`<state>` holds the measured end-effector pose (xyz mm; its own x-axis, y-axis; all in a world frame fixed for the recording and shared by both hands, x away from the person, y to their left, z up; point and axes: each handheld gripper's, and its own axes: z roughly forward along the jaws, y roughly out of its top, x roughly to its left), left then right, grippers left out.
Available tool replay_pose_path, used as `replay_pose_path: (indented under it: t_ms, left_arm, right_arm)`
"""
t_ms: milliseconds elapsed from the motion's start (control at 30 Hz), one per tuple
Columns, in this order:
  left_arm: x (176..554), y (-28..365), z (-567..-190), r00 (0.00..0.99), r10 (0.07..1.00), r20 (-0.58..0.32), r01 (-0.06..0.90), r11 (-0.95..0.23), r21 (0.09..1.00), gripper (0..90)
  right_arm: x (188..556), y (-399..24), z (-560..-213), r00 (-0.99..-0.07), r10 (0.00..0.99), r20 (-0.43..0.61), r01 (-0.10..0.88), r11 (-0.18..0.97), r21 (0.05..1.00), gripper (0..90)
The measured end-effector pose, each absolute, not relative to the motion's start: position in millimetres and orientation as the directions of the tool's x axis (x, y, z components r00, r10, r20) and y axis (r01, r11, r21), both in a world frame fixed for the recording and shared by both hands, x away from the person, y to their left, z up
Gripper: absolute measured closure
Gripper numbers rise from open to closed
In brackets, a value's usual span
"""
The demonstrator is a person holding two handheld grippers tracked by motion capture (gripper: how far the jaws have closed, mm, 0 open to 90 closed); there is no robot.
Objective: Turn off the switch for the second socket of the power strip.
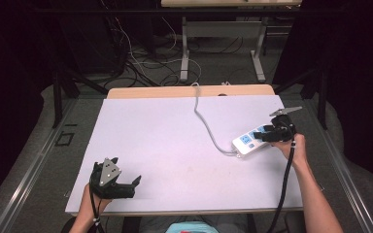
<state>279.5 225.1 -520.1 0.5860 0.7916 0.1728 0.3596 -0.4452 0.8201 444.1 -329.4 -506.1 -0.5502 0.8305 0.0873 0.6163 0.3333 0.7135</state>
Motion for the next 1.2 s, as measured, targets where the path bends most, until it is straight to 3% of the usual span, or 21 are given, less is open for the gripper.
replay_pose_path:
  t_ms: [67,100,133,167,267,933,1200]
  left_arm:
    - [280,225,-520,0.586,0.792,0.173,0.360,-0.446,0.820,1.4]
    - [280,225,-520,0.587,0.791,0.173,0.360,-0.446,0.819,1.4]
    - [280,225,-521,0.586,0.794,0.160,0.368,-0.436,0.821,1.4]
    - [280,225,-520,0.585,0.794,0.164,0.367,-0.440,0.820,1.5]
    - [279,225,-520,0.584,0.792,0.177,0.359,-0.448,0.819,1.5]
    - [279,224,-520,0.575,0.798,0.178,0.352,-0.438,0.827,2.0]
    - [279,224,-520,0.576,0.797,0.180,0.350,-0.440,0.827,2.0]
  right_arm:
    - [443,-330,-506,-0.543,0.834,0.095,0.627,0.328,0.706,63.7]
    - [443,-330,-506,-0.543,0.834,0.095,0.627,0.328,0.706,63.7]
    - [442,-331,-506,-0.550,0.831,0.084,0.614,0.333,0.716,75.6]
    - [441,-331,-506,-0.551,0.831,0.083,0.610,0.332,0.719,81.6]
    - [439,-332,-505,-0.554,0.829,0.073,0.596,0.334,0.730,90.0]
    - [437,-327,-505,-0.557,0.830,0.043,0.604,0.369,0.706,90.0]
    - [439,-323,-514,-0.573,0.819,0.033,0.632,0.415,0.654,90.0]
